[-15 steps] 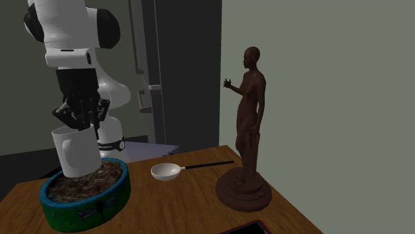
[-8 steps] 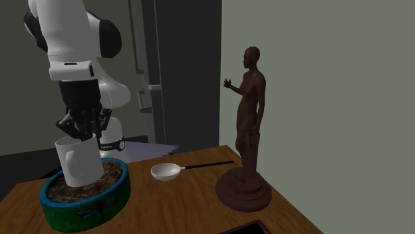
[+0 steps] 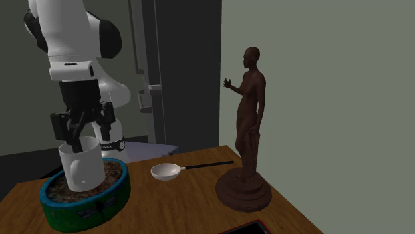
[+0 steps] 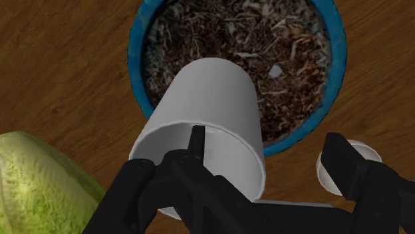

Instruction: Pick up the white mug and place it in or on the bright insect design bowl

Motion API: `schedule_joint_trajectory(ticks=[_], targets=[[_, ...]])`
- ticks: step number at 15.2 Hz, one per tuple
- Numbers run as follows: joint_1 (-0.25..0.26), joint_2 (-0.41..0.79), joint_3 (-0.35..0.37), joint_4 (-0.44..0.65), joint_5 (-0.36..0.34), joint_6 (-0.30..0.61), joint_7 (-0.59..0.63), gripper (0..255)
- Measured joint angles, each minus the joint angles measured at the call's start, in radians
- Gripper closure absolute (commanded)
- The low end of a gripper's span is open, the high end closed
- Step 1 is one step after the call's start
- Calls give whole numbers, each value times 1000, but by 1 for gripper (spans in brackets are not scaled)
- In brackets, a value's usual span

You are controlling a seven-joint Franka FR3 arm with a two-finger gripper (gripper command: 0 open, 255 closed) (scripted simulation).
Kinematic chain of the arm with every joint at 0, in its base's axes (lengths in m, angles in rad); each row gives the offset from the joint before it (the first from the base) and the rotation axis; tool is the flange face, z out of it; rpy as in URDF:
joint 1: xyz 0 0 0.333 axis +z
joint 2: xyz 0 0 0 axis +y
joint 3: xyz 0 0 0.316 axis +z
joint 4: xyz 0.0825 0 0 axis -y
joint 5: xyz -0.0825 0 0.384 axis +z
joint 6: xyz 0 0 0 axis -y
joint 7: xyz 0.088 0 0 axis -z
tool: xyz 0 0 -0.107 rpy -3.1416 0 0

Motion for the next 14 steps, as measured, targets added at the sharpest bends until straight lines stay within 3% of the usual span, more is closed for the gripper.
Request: schedule_joint_trajectory(ticks=[3, 8, 14], targets=[[0, 0, 0, 0, 0, 0, 0, 0], [1, -37, 40, 87, 18, -124, 2, 0], [0, -39, 41, 97, 19, -137, -1, 0]])
